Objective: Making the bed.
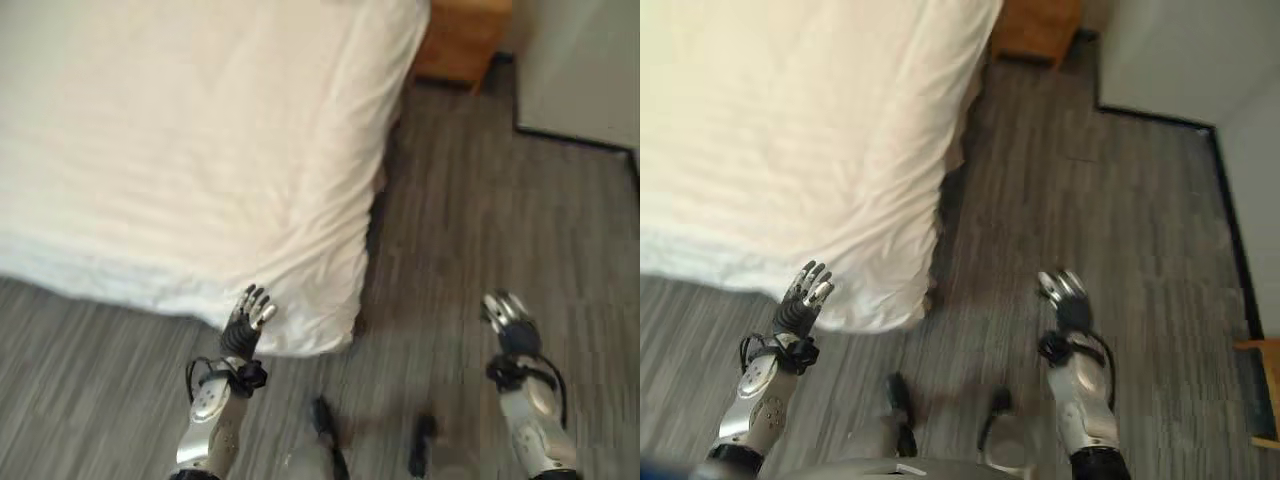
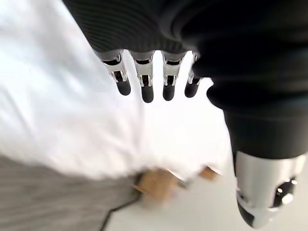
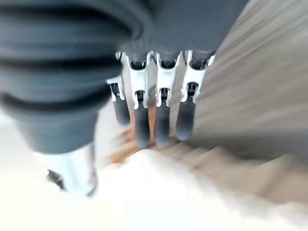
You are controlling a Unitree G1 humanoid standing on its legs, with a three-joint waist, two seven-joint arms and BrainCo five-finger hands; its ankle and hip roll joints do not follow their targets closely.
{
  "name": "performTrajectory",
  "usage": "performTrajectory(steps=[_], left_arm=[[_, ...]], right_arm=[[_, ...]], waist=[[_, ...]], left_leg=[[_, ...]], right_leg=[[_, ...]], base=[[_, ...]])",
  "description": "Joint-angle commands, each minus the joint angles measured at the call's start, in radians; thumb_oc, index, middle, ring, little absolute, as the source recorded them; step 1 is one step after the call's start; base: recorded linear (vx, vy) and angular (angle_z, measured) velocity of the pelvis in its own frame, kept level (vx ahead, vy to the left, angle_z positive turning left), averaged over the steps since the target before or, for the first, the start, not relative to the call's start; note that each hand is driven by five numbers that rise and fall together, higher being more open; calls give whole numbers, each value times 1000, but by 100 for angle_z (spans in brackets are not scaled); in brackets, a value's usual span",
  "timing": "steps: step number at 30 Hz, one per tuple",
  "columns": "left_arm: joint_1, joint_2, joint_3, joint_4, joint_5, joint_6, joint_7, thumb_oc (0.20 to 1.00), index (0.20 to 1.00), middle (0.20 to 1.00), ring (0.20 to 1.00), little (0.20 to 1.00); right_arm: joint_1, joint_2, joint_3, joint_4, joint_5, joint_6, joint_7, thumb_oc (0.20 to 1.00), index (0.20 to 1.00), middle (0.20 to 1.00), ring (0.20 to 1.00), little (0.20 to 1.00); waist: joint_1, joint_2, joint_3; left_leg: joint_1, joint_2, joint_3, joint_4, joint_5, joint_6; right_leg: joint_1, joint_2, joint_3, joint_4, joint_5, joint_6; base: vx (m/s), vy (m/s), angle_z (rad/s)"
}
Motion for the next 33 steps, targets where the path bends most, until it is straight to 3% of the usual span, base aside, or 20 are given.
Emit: performTrajectory(steps=[1, 3, 4, 5, 6, 7, 11, 17, 21, 22, 23, 25, 28, 31, 33], left_arm=[[3, -25, 44, 13, 31, -53, 32, 1000, 1000, 1000, 1000, 1000], [14, -58, 57, 3, -1, -51, 45, 1000, 1000, 1000, 1000, 1000], [18, -81, 48, 1, -15, -50, 41, 1000, 1000, 1000, 1000, 1000], [30, -96, 43, -6, -14, -52, 36, 1000, 1000, 1000, 1000, 1000], [30, -96, 43, -7, -14, -52, 36, 1000, 1000, 1000, 1000, 1000], [35, -107, 42, 2, -7, -51, 31, 1000, 1000, 1000, 1000, 1000], [52, -122, 25, 10, -10, -26, -7, 1000, 1000, 1000, 1000, 1000], [21, -123, -17, 21, -10, -24, 19, 1000, 1000, 1000, 1000, 1000], [21, -120, -7, 5, -23, -34, 22, 1000, 1000, 1000, 1000, 1000], [-1, -68, 206, 23, 82, -103, 129, 1000, 1000, 1000, 1000, 1000], [-2, -77, 206, 39, 72, -104, 134, 1000, 1000, 1000, 1000, 1000], [4, -90, 207, 27, 41, -107, 141, 1000, 1000, 1000, 1000, 1000], [-13, -55, 159, 31, 73, -76, 127, 1000, 1000, 1000, 1000, 1000], [-39, -43, 181, 24, 61, -89, 120, 1000, 1000, 1000, 1000, 1000], [-48, -52, 185, 39, 42, -104, 126, 1000, 1000, 1000, 1000, 1000]], right_arm=[[-22, -75, -164, -26, -73, -59, -46, 1000, 1000, 1000, 1000, 1000], [-12, -73, -153, -54, -48, -57, -51, 1000, 1000, 1000, 1000, 1000], [-10, -86, -112, -36, -34, -48, -29, 1000, 1000, 1000, 1000, 1000], [-9, -106, -90, -18, -50, -38, -8, 1000, 1000, 1000, 1000, 1000], [-9, -106, -90, -17, -50, -38, -8, 1000, 1000, 1000, 1000, 1000], [3, -125, -84, -9, -78, -21, 10, 1000, 1000, 1000, 1000, 1000], [83, -78, -91, 8, -20, -4, 46, 1000, 1000, 1000, 1000, 1000], [108, -16, -70, 19, 16, -12, 16, 1000, 1000, 1000, 1000, 1000], [88, -43, -51, 24, -53, 0, 19, 1000, 1000, 1000, 1000, 1000], [81, -50, -191, 23, -120, -37, -54, 1000, 1000, 1000, 1000, 1000], [71, -47, -188, 22, -113, -39, -59, 1000, 1000, 1000, 1000, 1000], [48, -43, -191, -13, -92, -48, -54, 1000, 1000, 1000, 1000, 1000], [45, -33, -154, 23, -69, -32, -50, 1000, 1000, 1000, 1000, 1000], [53, -52, -126, 13, -127, -5, -18, 1000, 1000, 1000, 1000, 1000], [41, -62, -121, 12, -119, -12, -16, 1000, 1000, 1000, 1000, 1000]], waist=[[18, 32, 11], [14, 30, 4], [37, 19, 19], [62, 10, 25], [61, 10, 23], [76, -1, 29], [61, -1, -5], [27, 42, -33], [29, 62, -39], [14, 38, -23], [18, 36, -24], [36, 37, -22], [22, 40, -3], [24, 37, 6], [30, 26, -5]], left_leg=[[47, 28, -58, -13, 43, -86], [65, 53, -66, 8, 83, -105], [43, 22, -221, 135, 64, -96], [30, -25, -356, 170, 43, -87], [26, -26, -357, 171, 45, -86], [18, -61, -421, 181, 20, -81], [42, -98, -382, 114, -34, -34], [91, -115, -382, 55, -28, -30], [123, -130, -416, 24, -37, -9], [181, -119, -362, -4, -129, 18], [178, -116, -348, -2, -125, 13], [175, -107, -327, -6, -122, 13], [173, -95, -326, -10, -112, 11], [178, -64, -330, -12, -101, -11], [178, -40, -333, -7, -90, -33]], right_leg=[[32, 123, 54, -91, -16, 2], [59, 154, 58, -98, -39, -22], [70, 171, 112, -100, -47, -45], [71, 176, 152, -100, -43, -50], [68, 176, 151, -100, -42, -50], [70, 181, 179, -100, -41, -53], [60, 212, 200, -100, -37, -58], [78, 219, 194, -100, -47, -64], [86, 204, 193, -49, -63, -68], [-9, 156, 180, 30, -39, -22], [-9, 166, 189, 23, -28, -20], [-15, 155, 147, 33, -20, -14], [-41, 134, 156, 87, -14, -8], [-42, 102, 166, 72, 14, -2], [-4, 116, 171, 20, -11, -8]], base=[[-82, -343, -7], [-51, -340, -11], [-66, -357, -32], [-62, -234, -86], [-51, -198, -130], [-68, -204, -137], [-48, -139, -20], [-28, 13, 9], [-1, 53, 16], [-67, 39, 23], [-91, 24, 4], [-123, 10, -22], [-108, -69, -24], [-77, -233, 3], [-10, -371, 0]])
